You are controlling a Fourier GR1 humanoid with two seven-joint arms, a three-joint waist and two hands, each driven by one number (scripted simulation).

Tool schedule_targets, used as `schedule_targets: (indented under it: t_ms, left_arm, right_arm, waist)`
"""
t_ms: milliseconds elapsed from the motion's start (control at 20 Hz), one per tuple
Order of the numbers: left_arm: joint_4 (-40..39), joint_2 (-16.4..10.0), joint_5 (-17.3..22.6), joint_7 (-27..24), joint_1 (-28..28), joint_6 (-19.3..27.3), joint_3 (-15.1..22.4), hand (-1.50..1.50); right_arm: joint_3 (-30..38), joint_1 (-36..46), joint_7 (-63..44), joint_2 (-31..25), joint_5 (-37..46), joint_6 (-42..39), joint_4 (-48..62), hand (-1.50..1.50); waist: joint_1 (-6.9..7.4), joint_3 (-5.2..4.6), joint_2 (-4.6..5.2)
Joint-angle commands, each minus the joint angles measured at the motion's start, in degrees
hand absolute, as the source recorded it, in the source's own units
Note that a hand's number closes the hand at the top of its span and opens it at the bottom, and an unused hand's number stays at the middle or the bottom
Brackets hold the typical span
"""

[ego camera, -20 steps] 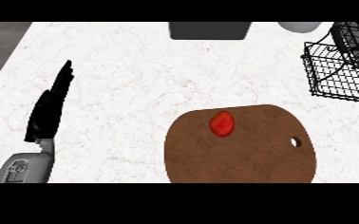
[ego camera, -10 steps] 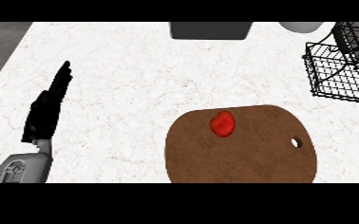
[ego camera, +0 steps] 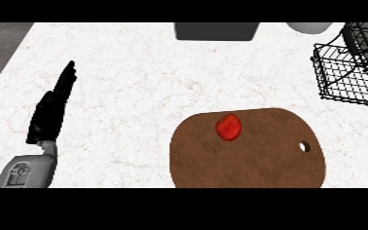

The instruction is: Pick the cupcake from the cutting board and place it in the tiered basket

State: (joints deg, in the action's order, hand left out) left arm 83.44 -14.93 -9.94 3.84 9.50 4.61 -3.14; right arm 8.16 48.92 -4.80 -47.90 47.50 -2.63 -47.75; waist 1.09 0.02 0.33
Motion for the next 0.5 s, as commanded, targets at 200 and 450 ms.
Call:
schedule_targets:
  t_ms: [200, 450]
  left_arm:
    - [3.92, 1.38, -0.74, 1.82, -2.96, -0.18, 1.22, 0.0]
    - [0.22, 0.22, -0.51, 0.16, -0.36, -0.82, -0.64, 0.0]
  right_arm:
    - [3.15, 1.0, 8.43, 1.38, -3.0, -2.33, 11.89, 1.5]
    - [6.64, 2.43, 3.87, 2.43, -5.6, -4.59, 17.8, -1.5]
  waist:
    - [0.06, 0.02, -0.18]
    - [-0.25, 0.0, -0.1]
